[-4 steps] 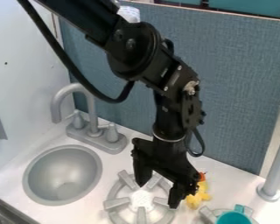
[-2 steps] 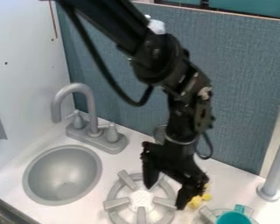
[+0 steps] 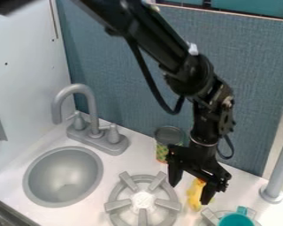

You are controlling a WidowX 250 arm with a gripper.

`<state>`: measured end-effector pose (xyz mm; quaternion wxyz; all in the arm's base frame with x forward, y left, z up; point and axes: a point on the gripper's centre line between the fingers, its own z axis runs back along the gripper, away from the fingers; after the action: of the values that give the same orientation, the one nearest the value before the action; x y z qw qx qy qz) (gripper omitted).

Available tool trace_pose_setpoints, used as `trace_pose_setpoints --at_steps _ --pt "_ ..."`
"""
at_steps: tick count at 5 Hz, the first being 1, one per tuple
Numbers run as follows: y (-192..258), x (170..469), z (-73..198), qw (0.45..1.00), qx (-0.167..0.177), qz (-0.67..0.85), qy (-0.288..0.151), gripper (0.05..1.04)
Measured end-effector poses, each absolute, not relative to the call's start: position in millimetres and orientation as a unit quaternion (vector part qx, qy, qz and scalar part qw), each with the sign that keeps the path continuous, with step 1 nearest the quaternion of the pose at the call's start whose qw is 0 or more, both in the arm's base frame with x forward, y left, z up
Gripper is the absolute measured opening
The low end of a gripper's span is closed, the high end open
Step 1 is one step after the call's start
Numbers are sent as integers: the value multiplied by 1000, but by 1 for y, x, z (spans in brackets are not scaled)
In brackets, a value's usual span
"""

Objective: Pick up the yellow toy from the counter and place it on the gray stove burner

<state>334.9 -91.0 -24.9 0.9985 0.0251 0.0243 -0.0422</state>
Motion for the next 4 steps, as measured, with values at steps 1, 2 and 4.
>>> trace_pose_setpoints --at_steps 1,2,4 --pt "-83 349 -41 998 24 -37 35 1001" --pt "-85 364 -63 998 29 -38 49 1001" --pt "-89 385 -94 998 13 -27 63 1001"
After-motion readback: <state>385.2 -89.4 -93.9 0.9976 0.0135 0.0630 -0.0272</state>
